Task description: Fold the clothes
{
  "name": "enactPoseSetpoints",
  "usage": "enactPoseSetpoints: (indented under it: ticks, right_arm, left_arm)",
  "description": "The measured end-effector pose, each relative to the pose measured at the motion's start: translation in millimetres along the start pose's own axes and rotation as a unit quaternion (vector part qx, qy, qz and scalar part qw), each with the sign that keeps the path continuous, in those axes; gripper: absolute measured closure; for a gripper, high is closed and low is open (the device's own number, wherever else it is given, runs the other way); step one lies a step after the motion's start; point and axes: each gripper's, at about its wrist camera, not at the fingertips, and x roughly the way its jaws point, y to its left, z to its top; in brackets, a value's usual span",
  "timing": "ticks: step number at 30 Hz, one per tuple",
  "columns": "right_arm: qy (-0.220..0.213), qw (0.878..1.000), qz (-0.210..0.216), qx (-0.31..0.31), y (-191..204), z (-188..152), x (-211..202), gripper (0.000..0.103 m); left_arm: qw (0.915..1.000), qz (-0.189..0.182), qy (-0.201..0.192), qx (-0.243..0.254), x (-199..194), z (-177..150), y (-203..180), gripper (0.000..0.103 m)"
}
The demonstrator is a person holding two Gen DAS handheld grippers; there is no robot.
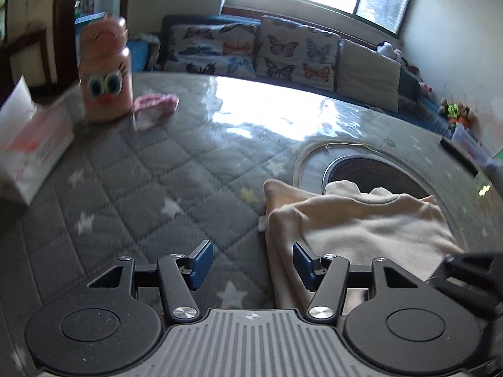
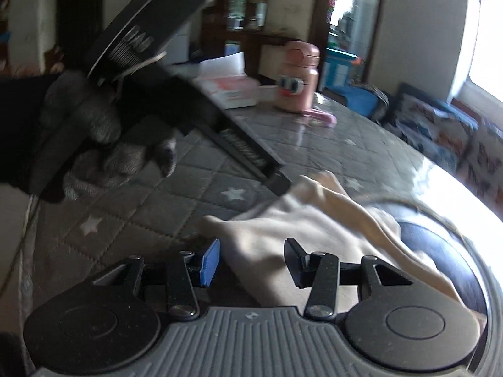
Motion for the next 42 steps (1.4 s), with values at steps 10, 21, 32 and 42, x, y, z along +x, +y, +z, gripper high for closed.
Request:
enactPoseSetpoints:
  ticks: [10, 21, 32, 42]
  right_arm:
    - [-0.013, 1.0, -0.015, 0.002, 11.1, 7.5, 6.4, 0.085]
    - [-0.055, 0.997, -0.011, 0.06, -8.1, 6.4, -24.6, 0.088]
    - [-0.055, 0.996, 0.008, 0.073, -16.2, -3.0, -37.1, 0.085]
    - [-0.027, 0.985, -0.065, 0.156, -75.0, -32.8, -50.9, 0.084]
  left_arm:
    - [0.9934, -0.057, 0.023, -0.097, 0.5, -4.4, 4.3, 0.039]
    - [0.9716, -0.109, 0.057, -0.202, 14.6, -0.2, 5.8, 0.04]
    - [0.9635, -0.122, 0.06, -0.231, 21.3, -3.0, 5.9, 0.086]
    - [0.9659, -0.118, 0.062, -0.222, 23.7, -5.7, 6.4, 0.086]
